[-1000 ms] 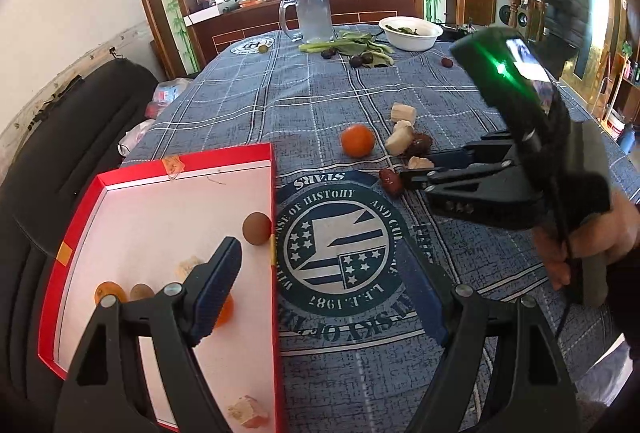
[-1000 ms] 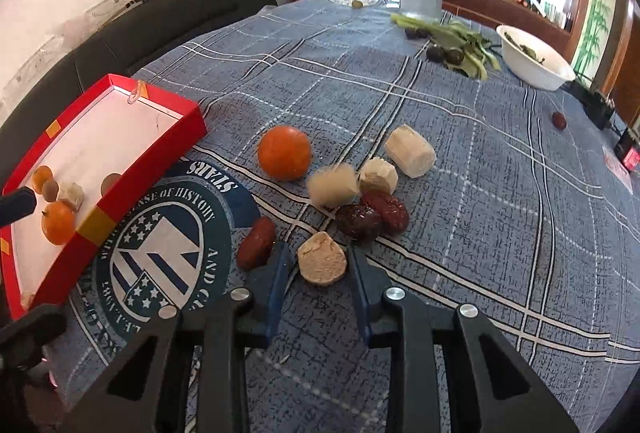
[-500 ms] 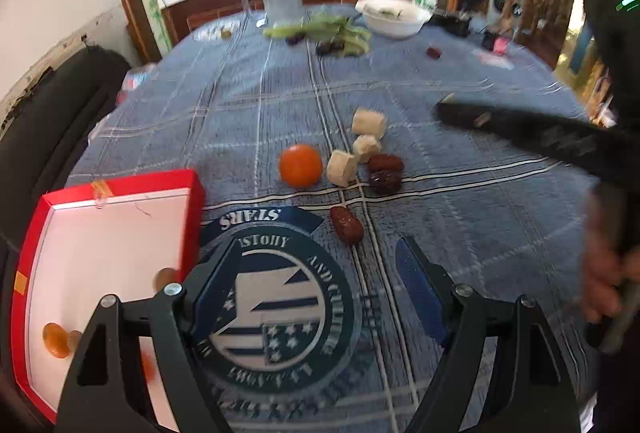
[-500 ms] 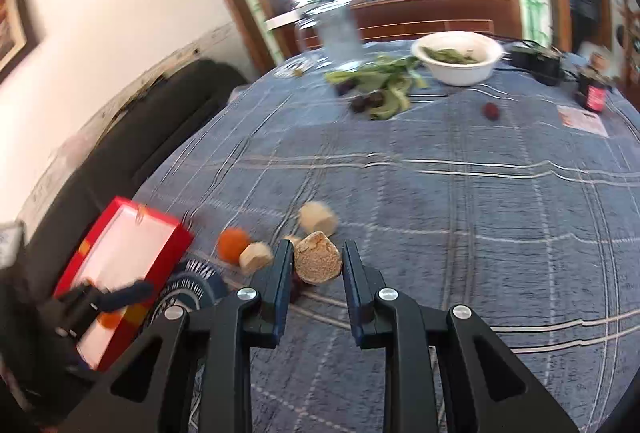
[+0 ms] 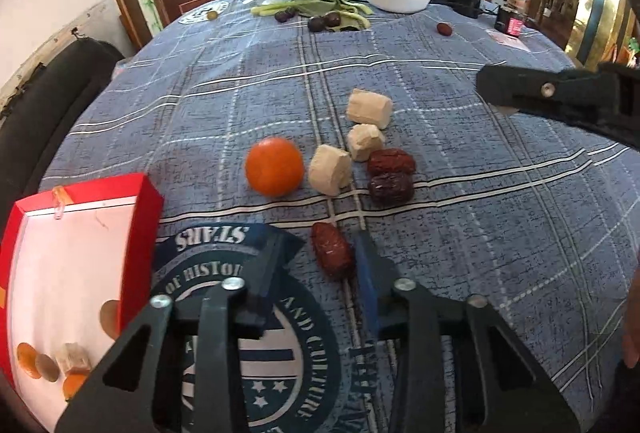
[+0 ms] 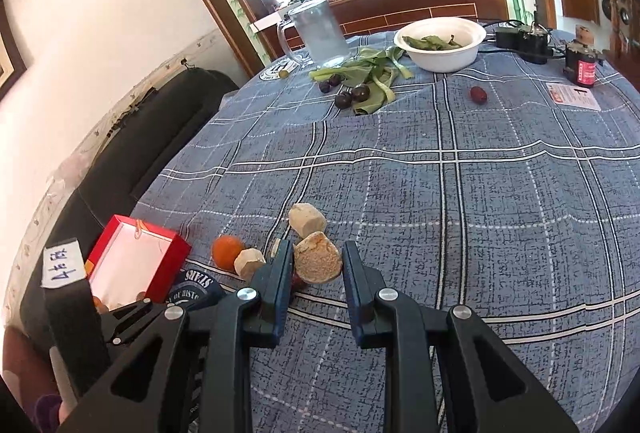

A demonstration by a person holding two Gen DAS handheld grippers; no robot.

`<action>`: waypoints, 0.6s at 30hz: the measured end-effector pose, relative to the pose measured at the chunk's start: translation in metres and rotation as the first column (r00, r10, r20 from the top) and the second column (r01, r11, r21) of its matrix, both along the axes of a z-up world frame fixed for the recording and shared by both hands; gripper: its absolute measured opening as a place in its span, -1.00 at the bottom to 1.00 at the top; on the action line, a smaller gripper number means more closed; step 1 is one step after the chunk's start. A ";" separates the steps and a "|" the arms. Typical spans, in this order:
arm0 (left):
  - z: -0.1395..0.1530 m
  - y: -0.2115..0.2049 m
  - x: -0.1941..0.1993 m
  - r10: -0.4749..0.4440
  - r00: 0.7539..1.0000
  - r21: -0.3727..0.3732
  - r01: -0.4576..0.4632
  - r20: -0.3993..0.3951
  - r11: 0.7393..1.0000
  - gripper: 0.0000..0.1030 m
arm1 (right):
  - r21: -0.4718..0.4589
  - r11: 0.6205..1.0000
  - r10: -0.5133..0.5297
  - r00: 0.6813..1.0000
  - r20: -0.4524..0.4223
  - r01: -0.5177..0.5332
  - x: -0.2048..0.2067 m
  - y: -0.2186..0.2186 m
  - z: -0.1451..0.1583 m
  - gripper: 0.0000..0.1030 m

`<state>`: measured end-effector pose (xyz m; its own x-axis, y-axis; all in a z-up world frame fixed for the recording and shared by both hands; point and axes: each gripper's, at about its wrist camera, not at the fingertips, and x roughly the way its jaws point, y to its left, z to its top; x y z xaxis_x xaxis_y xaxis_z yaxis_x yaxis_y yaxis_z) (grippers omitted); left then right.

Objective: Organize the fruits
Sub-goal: 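Close the left tool on a red date while the right tool grasps a round beige slice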

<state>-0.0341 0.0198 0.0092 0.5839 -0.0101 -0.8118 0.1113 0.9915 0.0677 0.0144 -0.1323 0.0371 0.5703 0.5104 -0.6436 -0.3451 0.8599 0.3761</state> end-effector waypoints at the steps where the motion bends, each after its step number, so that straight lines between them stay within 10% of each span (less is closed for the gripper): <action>1: 0.000 -0.001 -0.001 -0.008 1.000 -0.007 0.008 0.000 1.000 -0.49 | -0.004 1.000 0.000 1.000 0.002 0.000 0.000 0.001 -0.001 -0.54; 18: 0.001 -0.003 -0.001 -0.018 1.000 -0.016 0.018 0.008 1.000 -0.61 | -0.047 0.999 -0.027 1.000 -0.006 0.027 0.013 0.000 -0.014 -0.54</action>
